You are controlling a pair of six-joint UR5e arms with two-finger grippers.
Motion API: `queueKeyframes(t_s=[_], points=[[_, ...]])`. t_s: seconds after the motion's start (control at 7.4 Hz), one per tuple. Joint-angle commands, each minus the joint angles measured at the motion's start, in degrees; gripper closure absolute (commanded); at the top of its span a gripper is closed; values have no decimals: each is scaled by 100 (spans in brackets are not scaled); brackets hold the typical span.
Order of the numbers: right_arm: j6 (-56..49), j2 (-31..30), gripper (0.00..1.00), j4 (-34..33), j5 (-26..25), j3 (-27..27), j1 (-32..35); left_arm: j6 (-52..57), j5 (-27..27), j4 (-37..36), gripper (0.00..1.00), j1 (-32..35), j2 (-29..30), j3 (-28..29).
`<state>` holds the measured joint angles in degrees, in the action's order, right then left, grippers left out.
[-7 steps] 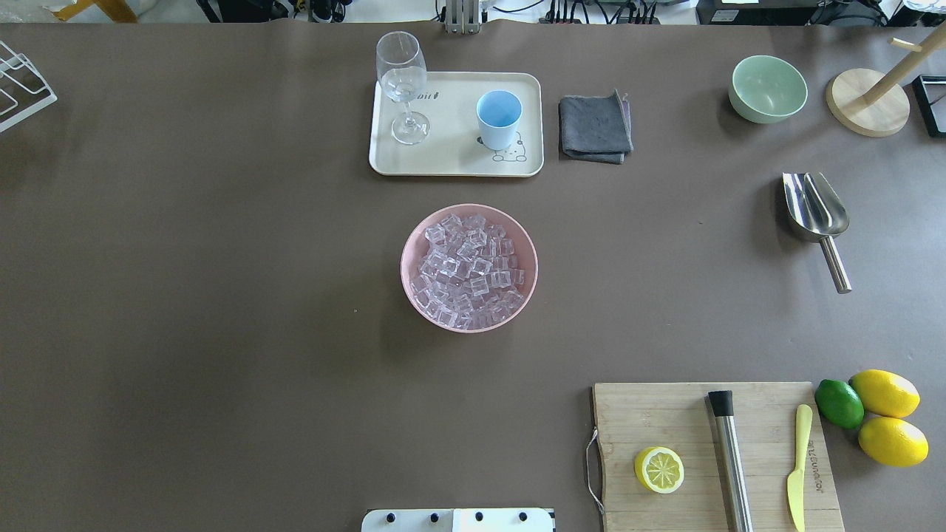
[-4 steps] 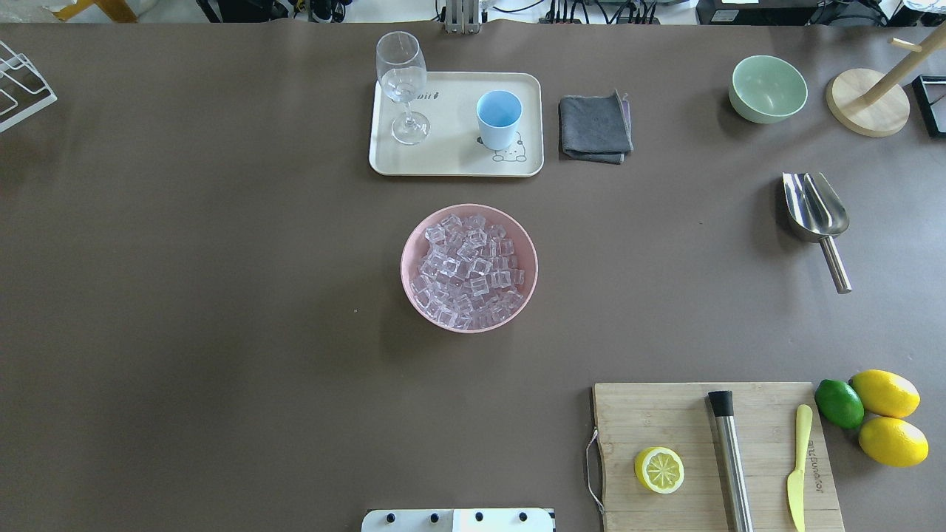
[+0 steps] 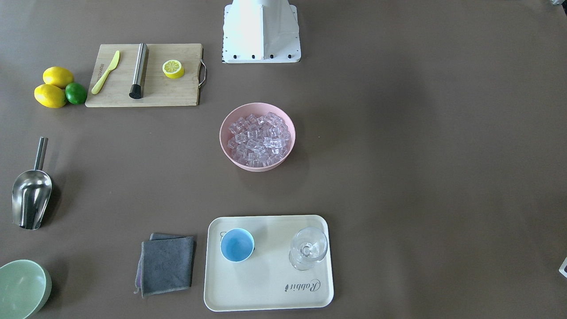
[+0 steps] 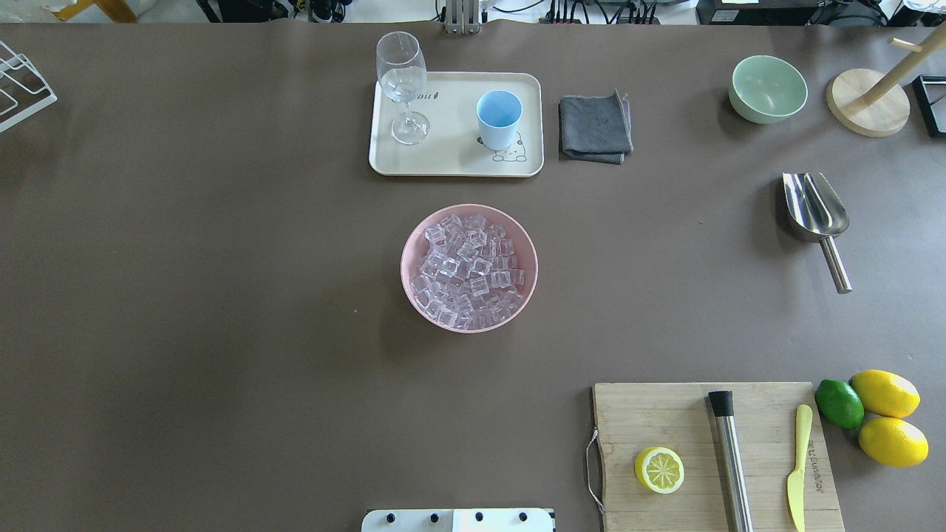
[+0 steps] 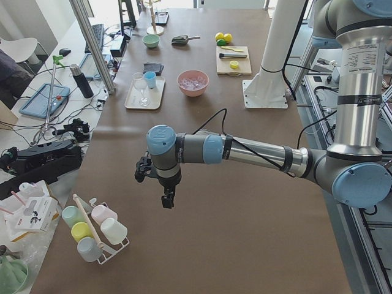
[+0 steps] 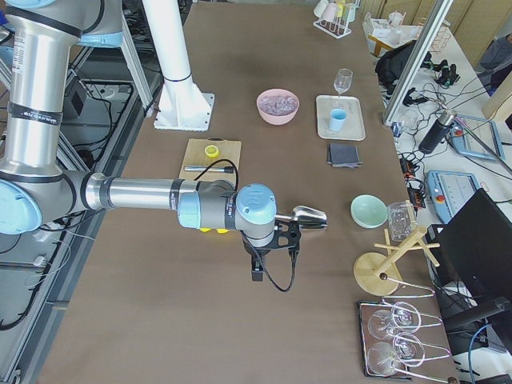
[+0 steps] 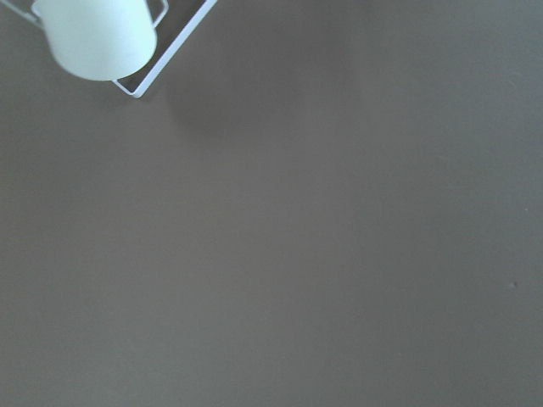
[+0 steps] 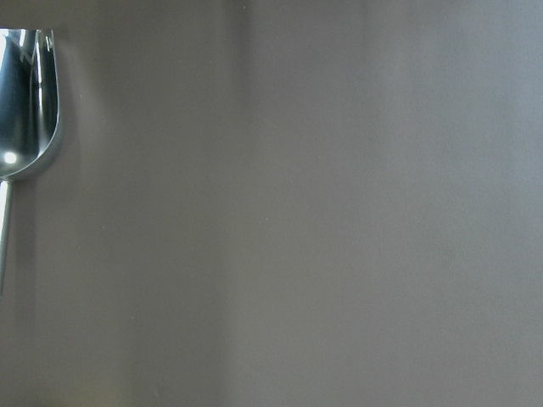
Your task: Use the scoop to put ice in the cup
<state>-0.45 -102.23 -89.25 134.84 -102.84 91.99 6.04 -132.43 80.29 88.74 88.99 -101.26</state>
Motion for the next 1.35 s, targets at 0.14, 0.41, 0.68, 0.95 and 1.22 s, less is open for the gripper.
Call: queueKeyframes(t_s=[0.14,0.41,0.68,0.95,1.22], points=[[896,19,0,57,16,-210,-66,-6,-2,134,1,-1346,214,-797],[1603,141,0,475,-45,-237,-539,-6,-46,381,1,-2529,556,-1148],[3456,142,0,1644,-221,-167,-1137,-15,7,1239,1,-3560,908,-1072],[4171,160,0,2156,-291,-184,-1751,-7,-11,2640,1,-4178,1014,-679],[5664,326,0,2893,-1061,-184,-2559,2,-2,4905,1,-4643,1241,322]])
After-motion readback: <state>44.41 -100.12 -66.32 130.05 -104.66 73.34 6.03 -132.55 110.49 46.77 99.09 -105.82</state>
